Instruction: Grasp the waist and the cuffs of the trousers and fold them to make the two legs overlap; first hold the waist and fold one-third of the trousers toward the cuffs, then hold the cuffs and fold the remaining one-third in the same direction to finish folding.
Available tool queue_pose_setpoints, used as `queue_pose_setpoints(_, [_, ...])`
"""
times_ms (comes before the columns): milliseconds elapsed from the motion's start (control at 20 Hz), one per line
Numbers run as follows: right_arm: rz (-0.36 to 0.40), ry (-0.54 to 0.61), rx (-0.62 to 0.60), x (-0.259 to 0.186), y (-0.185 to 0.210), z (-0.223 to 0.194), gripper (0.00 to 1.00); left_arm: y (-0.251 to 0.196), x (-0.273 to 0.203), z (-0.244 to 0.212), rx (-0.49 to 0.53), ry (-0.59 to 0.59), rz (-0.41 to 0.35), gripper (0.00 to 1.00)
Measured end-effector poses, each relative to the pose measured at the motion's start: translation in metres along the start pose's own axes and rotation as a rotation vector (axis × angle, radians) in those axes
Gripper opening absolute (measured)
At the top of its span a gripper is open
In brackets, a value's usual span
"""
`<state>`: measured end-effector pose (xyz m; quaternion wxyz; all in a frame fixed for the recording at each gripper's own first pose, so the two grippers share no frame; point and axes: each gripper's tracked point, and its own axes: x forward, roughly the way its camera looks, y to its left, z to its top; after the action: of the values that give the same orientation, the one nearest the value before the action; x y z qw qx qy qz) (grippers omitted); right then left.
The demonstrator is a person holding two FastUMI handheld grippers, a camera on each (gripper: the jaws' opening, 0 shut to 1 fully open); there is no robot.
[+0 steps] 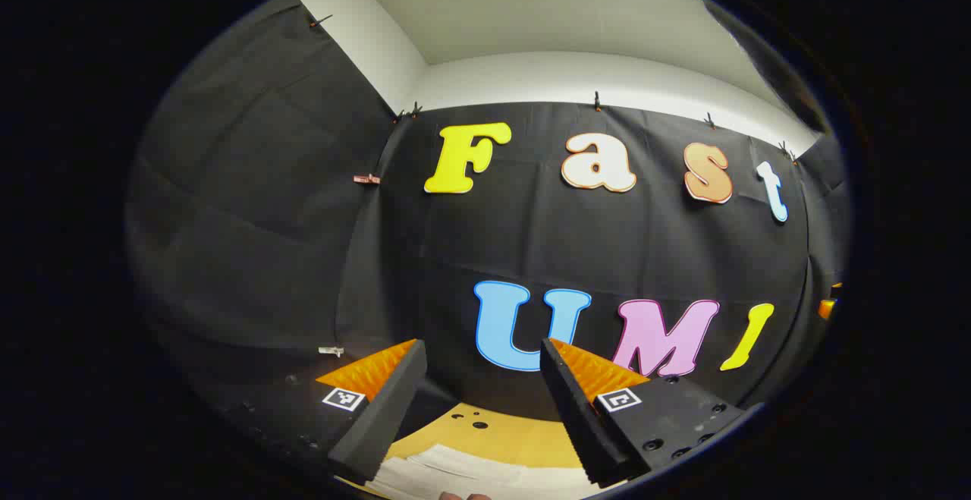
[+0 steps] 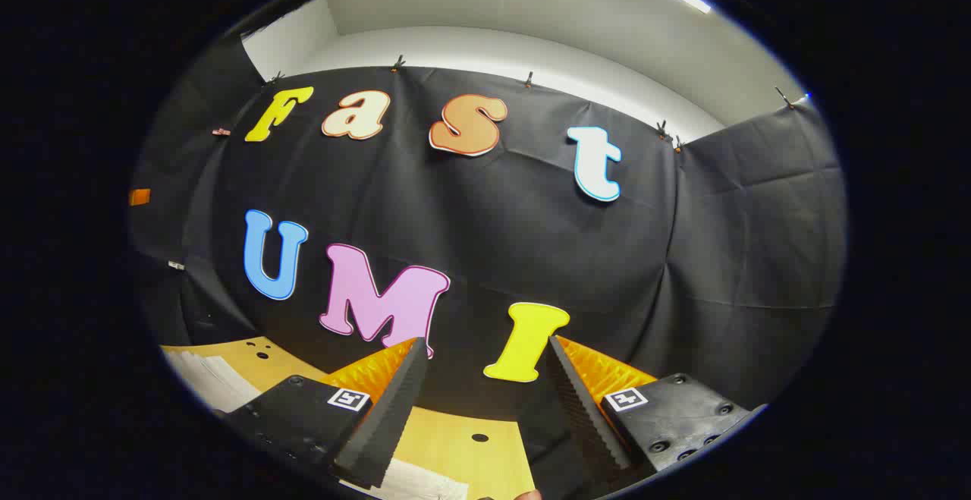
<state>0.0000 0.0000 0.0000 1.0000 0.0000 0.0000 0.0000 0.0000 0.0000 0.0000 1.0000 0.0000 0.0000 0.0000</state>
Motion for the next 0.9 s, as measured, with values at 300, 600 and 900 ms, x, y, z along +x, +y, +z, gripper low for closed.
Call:
queue_pose_setpoints(300, [-0.043,0.043,-0.039,-0.011,0.013,-0.024,0.96,0.010,0.023,-0.041,0.051,0.063,-0.055,0.96])
queue_pose_setpoints(600, [-0.054,0.055,-0.073,-0.033,0.036,-0.038,0.96,0.027,0.032,-0.074,0.075,0.084,-0.113,0.95])
queue_pose_setpoints(900, [-0.056,0.107,-0.110,-0.052,0.051,-0.062,0.97,0.033,0.026,-0.121,0.189,0.114,-0.242,0.96])
